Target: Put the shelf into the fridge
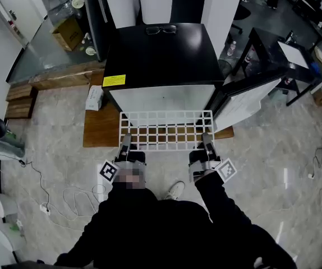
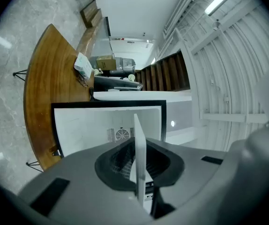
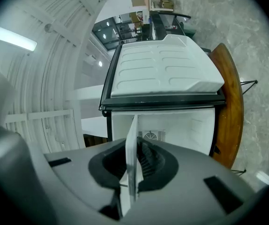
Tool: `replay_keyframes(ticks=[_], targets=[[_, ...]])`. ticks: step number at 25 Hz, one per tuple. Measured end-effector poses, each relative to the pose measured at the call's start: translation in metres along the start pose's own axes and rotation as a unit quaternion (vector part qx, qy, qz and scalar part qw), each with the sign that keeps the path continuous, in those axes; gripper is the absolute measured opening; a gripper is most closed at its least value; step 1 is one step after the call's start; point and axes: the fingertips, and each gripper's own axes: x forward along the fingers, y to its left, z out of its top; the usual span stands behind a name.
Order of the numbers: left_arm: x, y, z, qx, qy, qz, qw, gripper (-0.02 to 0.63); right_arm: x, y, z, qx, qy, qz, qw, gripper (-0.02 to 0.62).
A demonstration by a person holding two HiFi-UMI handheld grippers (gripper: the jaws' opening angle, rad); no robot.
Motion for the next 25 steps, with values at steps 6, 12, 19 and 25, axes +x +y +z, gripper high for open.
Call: replay_keyframes(ticks=[6,12,19,25], targets=[[0.012,0.009,-0.001,0.001,0.005,0.005,1.0,0.034,0.0,-0.007,0.002,0.006,0.004,0.005,1.0,0.023],[0.051,0.012,0.002,0.007,-0.001,0.004,1.0,0.034,0.034,-0.012,0.015,0.006,0.01,0.007,1.0,0.023],[0.071,0.021,0.018,-0.009,0.0,0.014,0.9999,0.033,0.059,-0.009,0.011,-0.009,0.01,-0.001,1.0,0.025],[0.083,0.026,0.02,-0.016,0.0,0.009,0.9998,0.032,0.074,-0.02,0.015,-0.013,0.007,-0.021,1.0,0.023]])
